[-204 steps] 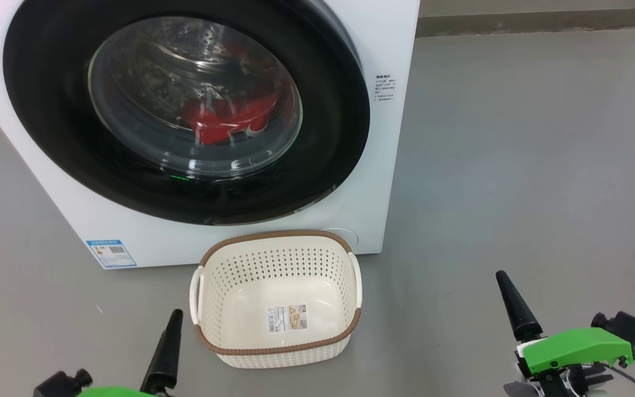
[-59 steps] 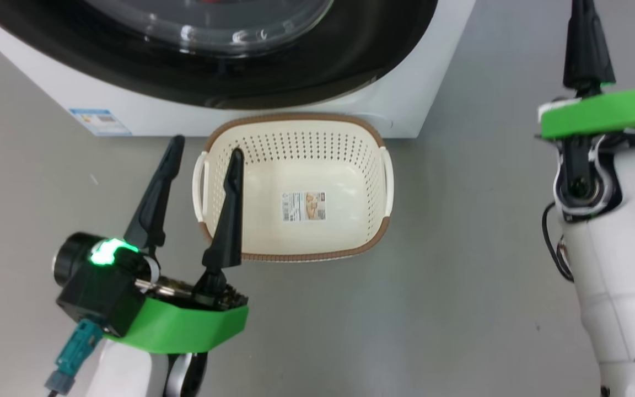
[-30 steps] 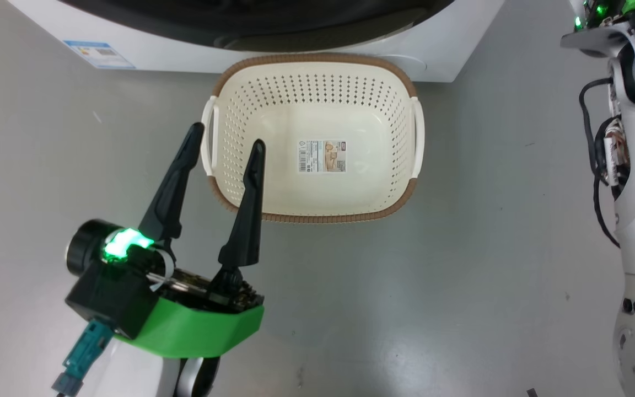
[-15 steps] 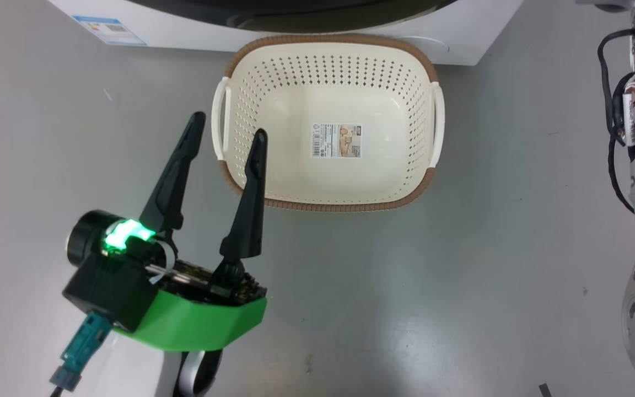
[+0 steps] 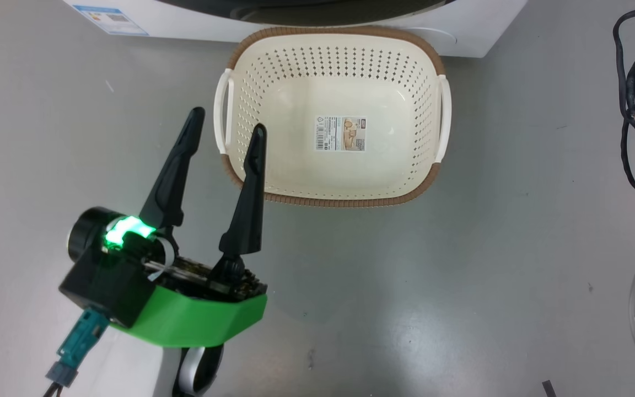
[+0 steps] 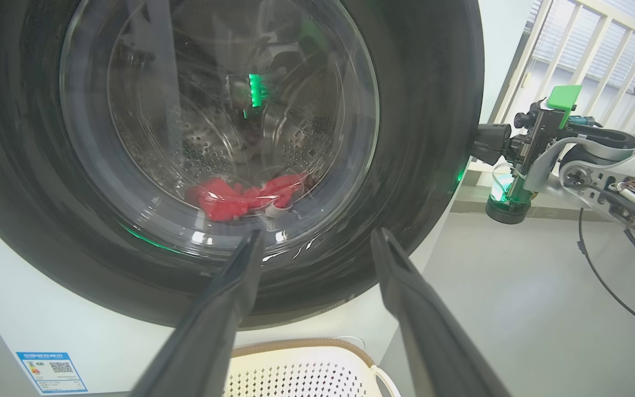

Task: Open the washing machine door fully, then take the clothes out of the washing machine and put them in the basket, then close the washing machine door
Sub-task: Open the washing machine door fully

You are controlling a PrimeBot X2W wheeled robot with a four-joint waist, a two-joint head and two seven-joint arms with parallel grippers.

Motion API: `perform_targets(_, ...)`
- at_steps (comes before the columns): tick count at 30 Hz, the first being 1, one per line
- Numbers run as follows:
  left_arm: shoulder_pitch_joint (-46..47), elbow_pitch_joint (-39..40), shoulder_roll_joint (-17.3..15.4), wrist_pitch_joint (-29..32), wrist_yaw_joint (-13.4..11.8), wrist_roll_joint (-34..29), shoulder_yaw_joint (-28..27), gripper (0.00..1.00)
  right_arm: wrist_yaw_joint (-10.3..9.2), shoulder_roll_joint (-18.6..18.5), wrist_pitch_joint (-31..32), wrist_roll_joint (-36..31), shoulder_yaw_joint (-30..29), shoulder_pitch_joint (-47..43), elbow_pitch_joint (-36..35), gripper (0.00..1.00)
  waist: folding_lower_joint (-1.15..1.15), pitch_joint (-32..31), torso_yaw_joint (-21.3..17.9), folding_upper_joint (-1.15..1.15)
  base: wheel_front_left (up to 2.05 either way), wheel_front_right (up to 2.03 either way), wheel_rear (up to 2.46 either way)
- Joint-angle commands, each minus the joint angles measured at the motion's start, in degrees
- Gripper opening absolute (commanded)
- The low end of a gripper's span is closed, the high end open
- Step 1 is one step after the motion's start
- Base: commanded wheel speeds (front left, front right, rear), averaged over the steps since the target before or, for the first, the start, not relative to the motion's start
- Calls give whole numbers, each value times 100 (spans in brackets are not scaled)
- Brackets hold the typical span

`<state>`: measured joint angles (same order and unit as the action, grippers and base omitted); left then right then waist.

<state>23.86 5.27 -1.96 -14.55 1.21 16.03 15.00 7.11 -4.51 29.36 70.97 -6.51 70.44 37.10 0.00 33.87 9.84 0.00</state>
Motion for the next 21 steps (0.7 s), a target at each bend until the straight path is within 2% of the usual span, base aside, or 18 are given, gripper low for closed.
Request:
perform_targets(1, 71, 125, -92, -45, 0, 50, -172, 100, 37, 151, 78, -29, 84, 112, -174, 0, 0, -3, -12, 0, 0, 0, 0)
perform_targets(7, 77, 97, -92, -45, 14, 60, -182, 100, 37, 158, 246, 86, 88, 78, -182, 0, 0, -31, -31, 0, 0, 0, 0)
perform_targets(21, 64, 48, -92, -45, 22, 70, -231, 100, 37, 162, 388, 304, 498, -175, -341, 0, 0, -114, -91, 0, 0, 0, 0)
